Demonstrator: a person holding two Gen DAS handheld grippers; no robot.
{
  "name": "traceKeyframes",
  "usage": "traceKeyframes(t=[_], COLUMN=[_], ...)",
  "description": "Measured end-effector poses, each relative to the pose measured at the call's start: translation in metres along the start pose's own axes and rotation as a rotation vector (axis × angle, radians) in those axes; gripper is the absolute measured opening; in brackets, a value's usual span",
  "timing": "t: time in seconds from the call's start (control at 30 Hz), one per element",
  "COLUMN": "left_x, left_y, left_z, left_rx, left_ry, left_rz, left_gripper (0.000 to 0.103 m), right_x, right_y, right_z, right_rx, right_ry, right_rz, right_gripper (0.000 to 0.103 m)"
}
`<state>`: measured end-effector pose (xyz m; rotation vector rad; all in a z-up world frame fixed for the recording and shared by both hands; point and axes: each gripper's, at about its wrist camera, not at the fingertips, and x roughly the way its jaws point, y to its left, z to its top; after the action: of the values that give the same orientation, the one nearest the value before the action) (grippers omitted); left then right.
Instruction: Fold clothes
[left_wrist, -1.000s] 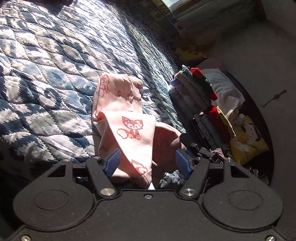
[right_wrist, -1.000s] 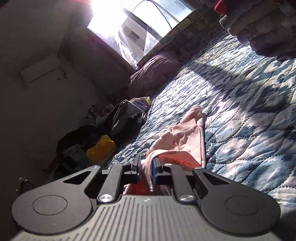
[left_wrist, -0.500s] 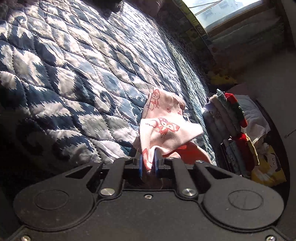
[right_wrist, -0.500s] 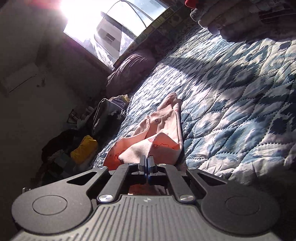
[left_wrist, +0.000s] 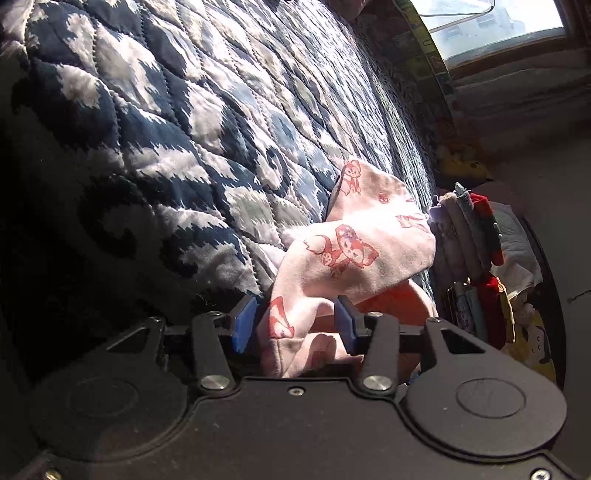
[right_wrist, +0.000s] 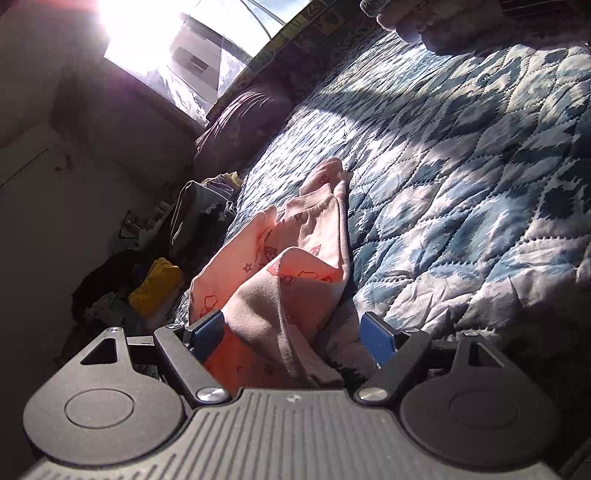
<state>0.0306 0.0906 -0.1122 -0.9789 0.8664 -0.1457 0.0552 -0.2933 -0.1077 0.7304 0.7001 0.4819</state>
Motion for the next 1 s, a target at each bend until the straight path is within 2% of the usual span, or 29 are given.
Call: traceKeyframes(t=[0.07,0.13,0.23,0.37,0.43,0.5,0.57,0.63,0.7,0.77,0.8,0.83,0.87,0.9,0.93,1.0], left_x=[0.002,0.003,0.007,0.008,0.000,-0.007,-0.010,-0.005,0.000,0.004,0.005,0.007,0.009,0.011,0.011,0.003], left_y=[0.001,0.001,-0.002,-0.007,-0.017,-0.032,-0.041,-0.043,-0.046,-0.049,-0.050,-0.051,-0.050,-0.048,-0.045,-0.040], left_z=[0.001,0.002,0.001,-0.005,-0.009,-0.015,-0.021,-0.028,-0.034,-0.037,-0.037,-0.038,-0.037,-0.036,-0.034,-0.025], left_rx=[0.005,0.015,0.046,0.083,0.173,0.318,0.423,0.457,0.503,0.554,0.577,0.599,0.608,0.609,0.599,0.526], left_ry=[0.000,0.001,0.030,0.076,0.053,0.012,0.011,0.036,0.038,0.017,0.004,-0.007,-0.009,-0.017,-0.023,-0.044], left_rz=[-0.014,-0.036,-0.042,-0.032,0.016,0.101,0.127,0.127,0.149,0.169,0.172,0.175,0.182,0.182,0.177,0.126], left_gripper=[0.049,0.048,0.048,0.050,0.054,0.054,0.054,0.054,0.054,0.047,0.040,0.025,0.019,0.012,0.006,0.004], right_x=[0.003,0.007,0.012,0.005,0.002,0.001,0.003,0.006,0.008,0.010,0.011,0.013,0.015,0.015,0.014,0.011], right_y=[0.008,0.014,0.020,0.025,0.024,0.022,0.020,0.022,0.026,0.030,0.031,0.031,0.031,0.030,0.032,0.035], right_z=[-0.007,-0.011,-0.014,-0.016,-0.016,-0.016,-0.018,-0.019,-0.021,-0.025,-0.027,-0.029,-0.030,-0.031,-0.030,-0.029], right_rx=[-0.066,-0.113,-0.144,-0.116,-0.082,-0.054,-0.036,-0.031,-0.060,-0.095,-0.113,-0.126,-0.132,-0.136,-0.144,-0.158], right_ry=[0.010,0.024,0.032,0.003,-0.009,-0.018,-0.017,-0.004,0.002,0.005,0.004,0.003,0.000,-0.006,-0.015,-0.037], right_rz=[-0.025,-0.037,-0.057,-0.061,-0.062,-0.069,-0.085,-0.106,-0.117,-0.135,-0.150,-0.163,-0.171,-0.169,-0.167,-0.156], right_gripper=[0.073,0.030,0.015,0.011,0.010,0.010,0.010,0.011,0.015,0.033,0.042,0.041,0.038,0.021,0.009,0.008])
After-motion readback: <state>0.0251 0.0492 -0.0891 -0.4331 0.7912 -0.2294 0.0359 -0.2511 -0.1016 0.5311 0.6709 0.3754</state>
